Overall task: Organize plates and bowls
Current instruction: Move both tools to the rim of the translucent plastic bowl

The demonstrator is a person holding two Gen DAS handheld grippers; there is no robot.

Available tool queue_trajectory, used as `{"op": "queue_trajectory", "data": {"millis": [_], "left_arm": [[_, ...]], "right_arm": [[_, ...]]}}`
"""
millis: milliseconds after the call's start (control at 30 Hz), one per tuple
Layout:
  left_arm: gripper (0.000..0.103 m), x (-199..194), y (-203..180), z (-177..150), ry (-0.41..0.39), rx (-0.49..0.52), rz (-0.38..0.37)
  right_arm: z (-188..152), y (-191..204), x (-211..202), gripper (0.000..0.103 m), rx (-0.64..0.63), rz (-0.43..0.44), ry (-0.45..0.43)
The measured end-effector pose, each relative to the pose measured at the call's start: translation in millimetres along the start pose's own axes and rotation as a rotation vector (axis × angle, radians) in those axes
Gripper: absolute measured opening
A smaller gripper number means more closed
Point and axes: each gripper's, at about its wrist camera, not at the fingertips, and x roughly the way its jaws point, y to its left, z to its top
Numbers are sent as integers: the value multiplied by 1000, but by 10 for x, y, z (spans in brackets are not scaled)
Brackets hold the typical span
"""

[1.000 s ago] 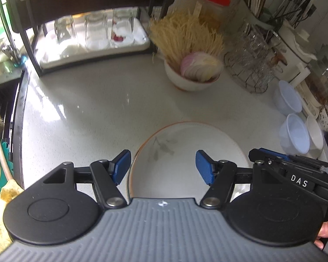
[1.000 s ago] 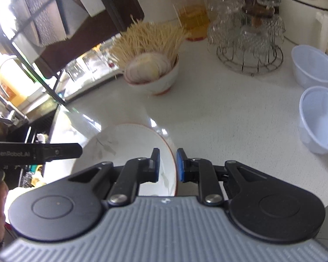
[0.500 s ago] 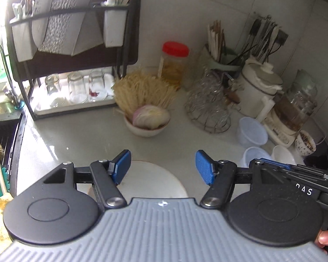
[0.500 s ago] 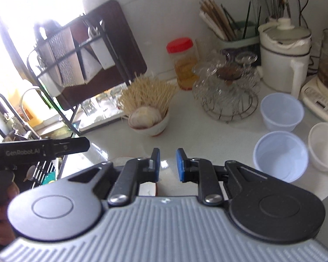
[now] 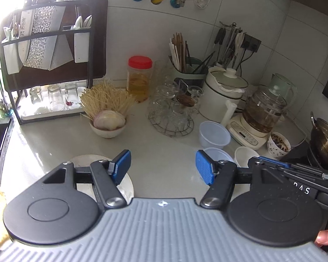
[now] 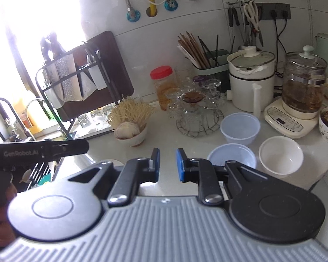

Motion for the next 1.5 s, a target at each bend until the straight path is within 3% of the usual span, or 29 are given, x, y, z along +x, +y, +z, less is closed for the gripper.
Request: {"op": "queue_trajectory", "data": {"millis": [567, 1033, 1300, 1367, 1500], "left_arm": [[70, 114, -479, -430, 59, 8, -59], [70, 832, -655, -321, 151, 17, -104], [70, 1311, -706, -290, 183, 15, -119], [70, 1462, -702, -280, 200, 13, -129], [70, 1775, -689, -260, 244, -19, -132]], "right_arm": [[-401, -464, -424, 20, 68, -103, 3], [-435, -1061, -183, 20, 220, -210, 50], [-436, -1343, 79, 21, 310, -193, 84], [-450, -1411, 180, 55, 346, -172, 93], [-439, -1487, 393, 59, 362, -141, 122]]}}
